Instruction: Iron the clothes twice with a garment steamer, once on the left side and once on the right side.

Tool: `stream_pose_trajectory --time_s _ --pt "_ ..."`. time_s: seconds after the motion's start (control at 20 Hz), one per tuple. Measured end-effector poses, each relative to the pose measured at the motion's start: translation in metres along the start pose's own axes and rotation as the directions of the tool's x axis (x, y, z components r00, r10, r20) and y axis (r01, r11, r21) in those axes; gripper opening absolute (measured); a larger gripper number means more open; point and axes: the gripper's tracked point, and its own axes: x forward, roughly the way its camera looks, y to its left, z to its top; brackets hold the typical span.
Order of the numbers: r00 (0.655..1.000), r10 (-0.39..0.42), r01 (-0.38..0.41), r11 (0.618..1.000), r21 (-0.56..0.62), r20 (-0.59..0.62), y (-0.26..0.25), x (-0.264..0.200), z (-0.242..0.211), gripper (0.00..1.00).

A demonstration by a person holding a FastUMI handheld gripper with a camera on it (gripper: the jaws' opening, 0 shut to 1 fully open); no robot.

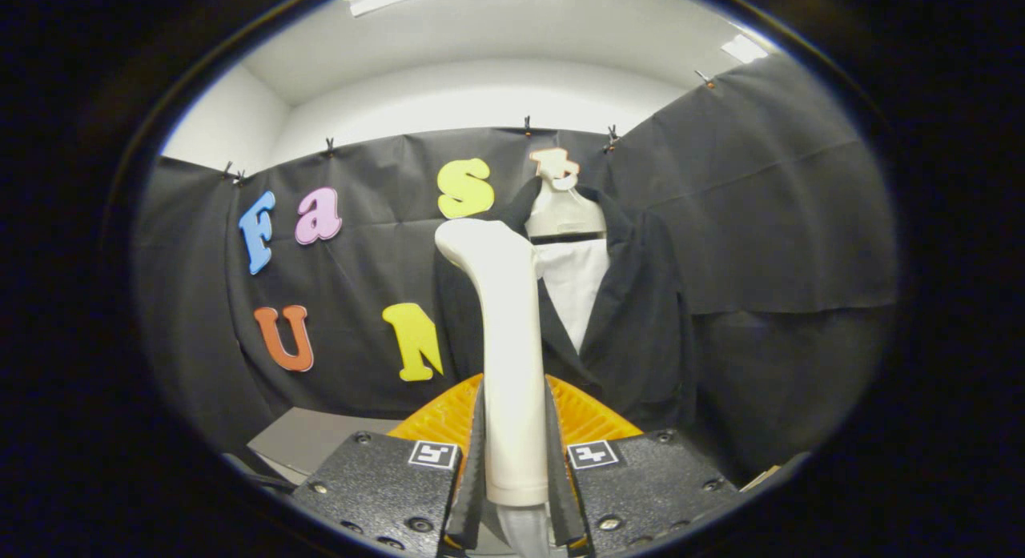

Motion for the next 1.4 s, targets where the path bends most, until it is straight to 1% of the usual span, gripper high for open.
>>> stream_pose_trajectory --time_s 0.25,0.5,0.65,0.95,1.4 --pt "1.000 0.001 -0.002 0.998 -0.058 -0.017 -0.007 0.039 -0.004 0.37" --pt "0.999 0.020 -0.023 0.996 -0.081 -0.040 -0.015 0.051 -0.015 0.37" --pt "0.998 0.019 -0.025 0.996 -0.089 -0.064 -0.022 0.051 -0.028 0.37" --pt "0.992 -0.010 -0.003 0.995 -0.102 -0.126 -0.040 0.046 -0.063 0.37" --pt "0.976 -0.028 -0.003 0.990 -0.142 -0.214 -0.051 0.035 -0.118 0.37"
